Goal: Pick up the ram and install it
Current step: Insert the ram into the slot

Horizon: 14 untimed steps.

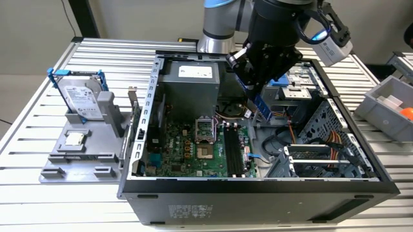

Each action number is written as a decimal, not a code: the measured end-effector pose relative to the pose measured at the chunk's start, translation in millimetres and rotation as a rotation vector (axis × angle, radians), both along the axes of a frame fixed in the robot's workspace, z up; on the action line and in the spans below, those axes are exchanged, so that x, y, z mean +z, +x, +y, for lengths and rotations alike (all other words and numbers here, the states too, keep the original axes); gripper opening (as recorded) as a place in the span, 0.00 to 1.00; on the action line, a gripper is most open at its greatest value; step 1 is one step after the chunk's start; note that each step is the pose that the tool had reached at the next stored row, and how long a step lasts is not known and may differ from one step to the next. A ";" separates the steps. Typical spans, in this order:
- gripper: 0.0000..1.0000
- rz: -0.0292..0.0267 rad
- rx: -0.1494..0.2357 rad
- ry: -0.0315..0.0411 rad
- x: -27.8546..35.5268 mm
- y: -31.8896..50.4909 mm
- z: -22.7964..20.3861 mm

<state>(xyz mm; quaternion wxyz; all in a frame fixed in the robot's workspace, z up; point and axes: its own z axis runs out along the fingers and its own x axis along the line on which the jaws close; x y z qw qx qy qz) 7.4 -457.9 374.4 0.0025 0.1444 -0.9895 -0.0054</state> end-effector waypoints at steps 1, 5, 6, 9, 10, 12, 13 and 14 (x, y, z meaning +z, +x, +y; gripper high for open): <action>0.00 0.0000 -0.004 0.0000 -0.1 0.0 0.0; 0.00 0.0000 -0.021 0.0000 -0.4 0.0 0.0; 0.00 0.0000 -0.025 0.0000 -0.4 0.0 0.0; 0.00 0.0000 -0.038 0.0000 -0.7 0.0 0.0; 0.00 0.0000 -0.042 0.0000 -0.7 0.0 0.0; 0.00 0.0000 -0.049 0.0000 -0.9 0.0 0.0; 0.00 0.0000 -0.053 0.0000 -1.0 0.0 0.0; 0.00 0.0000 -0.056 0.0000 -1.1 0.0 0.0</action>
